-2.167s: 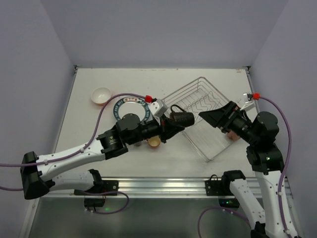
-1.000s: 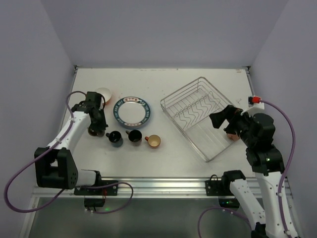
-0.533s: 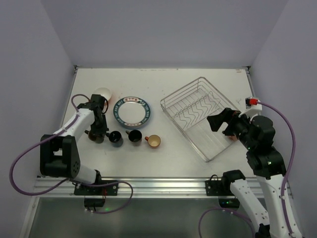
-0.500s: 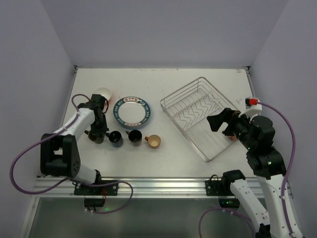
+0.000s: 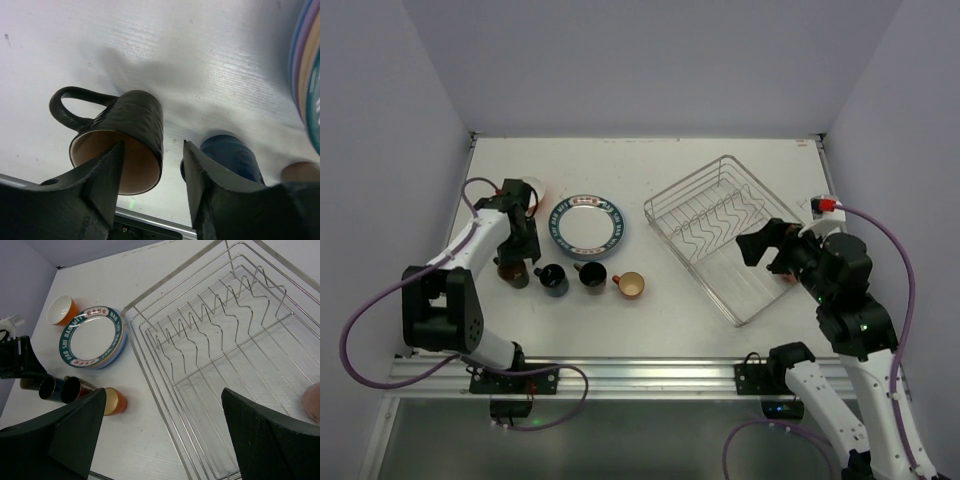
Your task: Unload the mixed dishes from the dish rack
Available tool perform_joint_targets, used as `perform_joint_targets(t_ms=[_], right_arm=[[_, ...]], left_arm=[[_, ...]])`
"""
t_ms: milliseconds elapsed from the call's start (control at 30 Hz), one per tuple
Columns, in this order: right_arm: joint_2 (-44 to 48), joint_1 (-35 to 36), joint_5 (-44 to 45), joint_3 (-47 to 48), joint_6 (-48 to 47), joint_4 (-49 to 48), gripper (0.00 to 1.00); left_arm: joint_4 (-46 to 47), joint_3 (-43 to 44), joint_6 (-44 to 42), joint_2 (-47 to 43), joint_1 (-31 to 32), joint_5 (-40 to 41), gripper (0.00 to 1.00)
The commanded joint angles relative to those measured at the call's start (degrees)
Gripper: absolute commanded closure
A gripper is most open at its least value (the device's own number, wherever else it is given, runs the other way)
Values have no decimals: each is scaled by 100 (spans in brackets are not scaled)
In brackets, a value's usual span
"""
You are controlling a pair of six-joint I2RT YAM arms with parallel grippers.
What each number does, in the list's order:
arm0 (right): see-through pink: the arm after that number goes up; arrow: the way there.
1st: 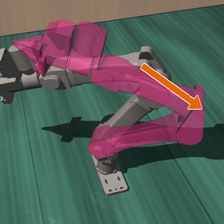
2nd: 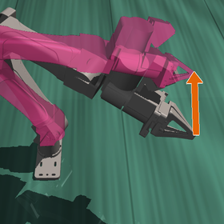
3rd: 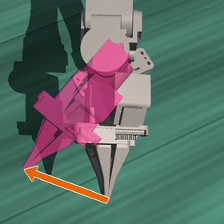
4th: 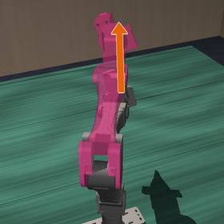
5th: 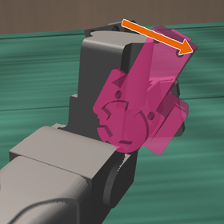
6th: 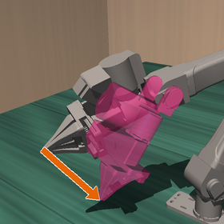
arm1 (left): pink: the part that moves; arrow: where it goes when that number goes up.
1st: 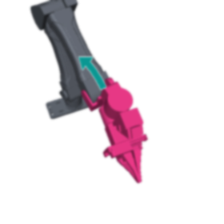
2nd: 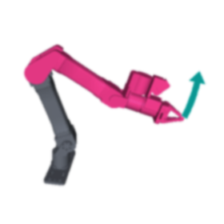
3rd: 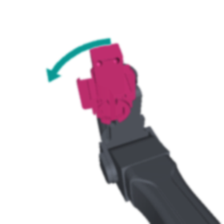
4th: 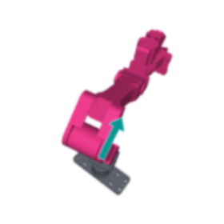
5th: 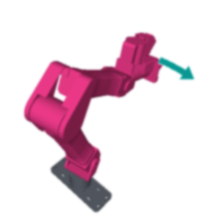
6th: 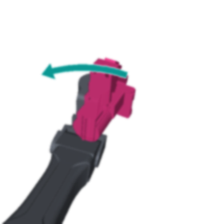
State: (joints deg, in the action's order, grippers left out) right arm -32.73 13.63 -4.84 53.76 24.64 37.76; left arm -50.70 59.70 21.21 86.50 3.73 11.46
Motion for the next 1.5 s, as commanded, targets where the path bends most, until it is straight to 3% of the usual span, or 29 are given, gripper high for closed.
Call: perform_joint_targets(t_ms=[0, 100, 133, 167, 433, 667, 933, 1200, 1467], right_arm=[[-111, 52, 168, 135, -109, -76, 1], [-163, 52, 247, 100, -74, -84, 1], [-207, 52, 282, 82, -48, -84, 1], [-225, 44, 369, 82, -13, -76, 1], [-620, 43, 1448, 47, 575, 56, 1], [-1200, -70, 2627, -146, 1647, 171, 1], [-2043, -1028, 2980, -155, 1877, 214, 1], [-2492, -1598, 3297, -199, 1702, 232, 1], [-2861, -1723, 3094, -199, 1640, -14, 1]], left_arm=[[-116, 410, 76, -431, -56, 154, 44], [-125, 656, 59, -853, -56, 58, 34], [-90, 726, 15, -1159, -48, 23, 24], [15, 718, -20, -1336, -47, -56, 0], [1298, 16, -160, -3672, -47, -196, 0], [1992, -907, -64, -4817, -12, -407, 0], [1959, -1435, -39, -5327, 699, 338, 0], [1976, -1444, -38, -5160, 1209, 436, 0], [1993, -1523, -21, -5222, 1438, 436, 0]])
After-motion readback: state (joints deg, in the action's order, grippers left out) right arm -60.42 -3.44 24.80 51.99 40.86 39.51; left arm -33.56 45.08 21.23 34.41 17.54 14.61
